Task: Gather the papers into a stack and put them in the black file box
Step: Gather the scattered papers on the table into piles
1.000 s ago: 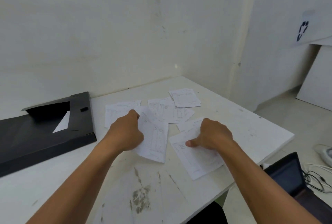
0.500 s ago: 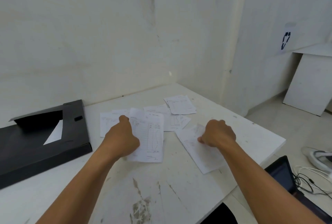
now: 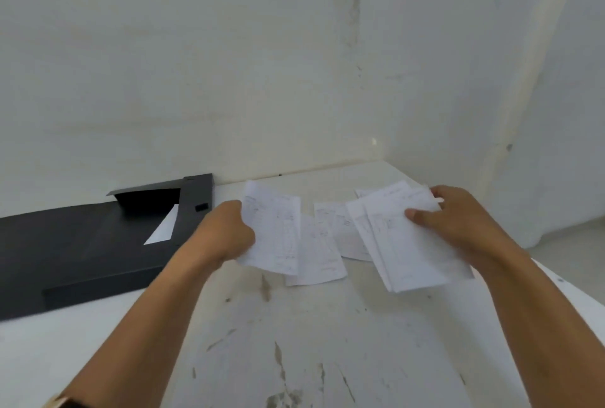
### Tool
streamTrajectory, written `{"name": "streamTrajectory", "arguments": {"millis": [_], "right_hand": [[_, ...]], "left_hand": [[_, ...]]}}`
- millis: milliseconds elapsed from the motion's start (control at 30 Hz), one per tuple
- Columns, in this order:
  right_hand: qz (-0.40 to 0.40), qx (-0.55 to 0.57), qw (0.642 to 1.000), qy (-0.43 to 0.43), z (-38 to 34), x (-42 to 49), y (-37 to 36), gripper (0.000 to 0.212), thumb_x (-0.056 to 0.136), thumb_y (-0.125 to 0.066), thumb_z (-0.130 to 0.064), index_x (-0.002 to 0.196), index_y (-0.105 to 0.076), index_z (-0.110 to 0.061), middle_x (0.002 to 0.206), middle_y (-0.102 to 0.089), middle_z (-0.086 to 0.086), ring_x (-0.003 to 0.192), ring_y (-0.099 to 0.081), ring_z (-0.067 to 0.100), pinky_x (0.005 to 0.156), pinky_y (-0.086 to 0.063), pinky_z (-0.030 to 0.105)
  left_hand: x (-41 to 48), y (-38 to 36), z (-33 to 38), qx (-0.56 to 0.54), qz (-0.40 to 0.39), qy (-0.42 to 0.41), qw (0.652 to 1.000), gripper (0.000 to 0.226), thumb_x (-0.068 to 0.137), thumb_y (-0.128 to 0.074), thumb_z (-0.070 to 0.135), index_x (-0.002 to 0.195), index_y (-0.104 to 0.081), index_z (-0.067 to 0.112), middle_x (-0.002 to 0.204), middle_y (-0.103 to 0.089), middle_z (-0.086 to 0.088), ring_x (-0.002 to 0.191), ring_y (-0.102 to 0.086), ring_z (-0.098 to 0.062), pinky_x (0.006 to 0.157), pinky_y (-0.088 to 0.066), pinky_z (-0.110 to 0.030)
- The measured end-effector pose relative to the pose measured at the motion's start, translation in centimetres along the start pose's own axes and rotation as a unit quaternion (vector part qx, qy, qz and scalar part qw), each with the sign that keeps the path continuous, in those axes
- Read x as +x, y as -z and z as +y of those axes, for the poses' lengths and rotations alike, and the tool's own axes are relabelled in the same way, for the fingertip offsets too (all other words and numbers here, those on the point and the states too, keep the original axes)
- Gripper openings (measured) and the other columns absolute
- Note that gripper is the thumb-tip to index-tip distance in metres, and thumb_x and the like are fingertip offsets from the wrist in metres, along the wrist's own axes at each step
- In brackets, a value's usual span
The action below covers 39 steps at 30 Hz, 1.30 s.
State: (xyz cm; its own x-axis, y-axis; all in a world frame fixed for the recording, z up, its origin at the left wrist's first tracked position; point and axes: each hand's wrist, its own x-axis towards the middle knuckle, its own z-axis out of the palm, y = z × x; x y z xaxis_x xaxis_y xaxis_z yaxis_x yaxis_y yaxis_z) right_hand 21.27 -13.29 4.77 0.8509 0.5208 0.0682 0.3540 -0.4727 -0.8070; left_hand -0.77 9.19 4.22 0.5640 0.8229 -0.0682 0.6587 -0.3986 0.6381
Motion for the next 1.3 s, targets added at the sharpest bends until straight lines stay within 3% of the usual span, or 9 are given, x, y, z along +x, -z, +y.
{"name": "streamTrajectory", "arguments": {"millis": [100, 233, 367, 500, 867, 1067, 1133, 1233, 1300], "right_hand": [[-0.027, 0.117, 0.993, -0.011, -1.1, 2.7, -2.2, 0.014, 0.085, -0.073, -0.021, 0.095, -0.072, -0.011, 0.097, -0.074, 0.008, 0.079, -0.069, 0.022, 0.064, -0.053, 0.031], [-0.017, 0.135, 0.99, -0.029, -0.4, 5.6, -6.9, 0.022, 0.087, -0.07, -0.023, 0.105, -0.071, -0.009, 0.108, -0.072, 0.012, 0.092, -0.067, 0.029, 0.079, -0.054, 0.037], [0.016, 0.001, 1.0, -0.016, 1.0, 5.5, -9.7, 0.049, 0.091, -0.063, -0.033, 0.133, -0.057, -0.008, 0.131, -0.062, 0.014, 0.117, -0.059, 0.035, 0.098, -0.047, 0.042], [0.06, -0.162, 0.983, 0.067, 1.1, 4.4, -10.6, 0.045, 0.096, -0.053, -0.032, 0.136, -0.051, -0.01, 0.128, -0.062, 0.014, 0.115, -0.058, 0.037, 0.089, -0.047, 0.039], [0.059, -0.184, 0.975, 0.109, 1.4, 3.7, -10.9, 0.028, 0.094, -0.058, -0.028, 0.117, -0.059, -0.013, 0.104, -0.069, 0.011, 0.094, -0.064, 0.033, 0.067, -0.042, 0.031], [0.083, -0.16, 0.979, 0.098, 1.9, 4.3, -10.3, 0.031, 0.094, -0.058, -0.029, 0.121, -0.057, -0.013, 0.107, -0.069, 0.013, 0.099, -0.063, 0.036, 0.074, -0.047, 0.036], [0.095, -0.156, 0.978, 0.097, 1.9, 4.4, -10.2, 0.033, 0.094, -0.057, -0.028, 0.123, -0.057, -0.013, 0.109, -0.069, 0.013, 0.1, -0.063, 0.037, 0.075, -0.047, 0.036], [0.094, -0.159, 0.979, 0.091, 1.9, 4.2, -10.2, 0.033, 0.093, -0.057, -0.026, 0.123, -0.057, -0.013, 0.109, -0.069, 0.012, 0.099, -0.064, 0.035, 0.071, -0.044, 0.033], [0.086, -0.166, 0.978, 0.088, 2.0, 4.0, -10.3, 0.031, 0.091, -0.057, -0.024, 0.12, -0.058, -0.013, 0.106, -0.069, 0.01, 0.096, -0.065, 0.032, 0.068, -0.042, 0.03]], "left_hand": [[0.5, -2.1, 0.9, -0.069, 0.016, 0.027, 0.997, 0.021, 0.088, -0.059, 0.007, 0.108, -0.061, 0.003, 0.104, -0.065, -0.012, 0.096, -0.062, -0.03, 0.075, -0.051, -0.033], [0.4, -8.1, 2.0, -0.079, 0.027, 0.061, 0.995, 0.037, 0.086, -0.064, 0.02, 0.12, -0.06, 0.006, 0.124, -0.064, -0.013, 0.112, -0.061, -0.033, 0.093, -0.05, -0.033], [-0.3, -11.6, 2.5, 0.052, 0.074, 0.07, 0.993, 0.037, 0.085, -0.067, 0.035, 0.116, -0.058, 0.016, 0.118, -0.066, -0.004, 0.107, -0.064, -0.025, 0.082, -0.05, -0.03], [-0.2, -12.6, 3.2, 0.174, 0.093, 0.081, 0.977, 0.059, 0.084, -0.069, 0.05, 0.129, -0.051, 0.016, 0.133, -0.05, -0.01, 0.124, -0.047, -0.031, 0.099, -0.041, -0.038], [-0.2, -12.1, 4.6, 0.148, 0.067, 0.102, 0.981, 0.043, 0.08, -0.071, 0.019, 0.12, -0.055, 0.014, 0.118, -0.064, -0.007, 0.111, -0.059, -0.029, 0.096, -0.049, -0.037], [-0.5, -10.7, 5.1, 0.059, 0.11, 0.068, 0.99, 0.083, 0.084, -0.064, 0.001, 0.152, -0.017, 0.009, 0.11, -0.066, -0.011, 0.098, -0.066, -0.029, 0.069, -0.048, -0.031], [0.2, -9.8, 5.6, 0.063, 0.11, 0.056, 0.99, 0.063, 0.086, -0.063, 0.005, 0.142, -0.033, 0.008, 0.11, -0.065, -0.01, 0.094, -0.064, -0.028, 0.066, -0.045, -0.031], [1.5, -9.3, 6.0, 0.111, 0.094, 0.041, 0.989, 0.008, 0.088, -0.059, 0.006, 0.09, -0.052, 0.011, 0.1, -0.063, -0.007, 0.08, -0.055, -0.021, 0.065, -0.043, -0.027], [2.2, -9.8, 6.0, 0.14, 0.072, 0.036, 0.987, 0.009, 0.084, -0.059, 0.005, 0.082, -0.053, 0.011, 0.098, -0.062, -0.006, 0.085, -0.058, -0.023, 0.073, -0.051, -0.027]]}}
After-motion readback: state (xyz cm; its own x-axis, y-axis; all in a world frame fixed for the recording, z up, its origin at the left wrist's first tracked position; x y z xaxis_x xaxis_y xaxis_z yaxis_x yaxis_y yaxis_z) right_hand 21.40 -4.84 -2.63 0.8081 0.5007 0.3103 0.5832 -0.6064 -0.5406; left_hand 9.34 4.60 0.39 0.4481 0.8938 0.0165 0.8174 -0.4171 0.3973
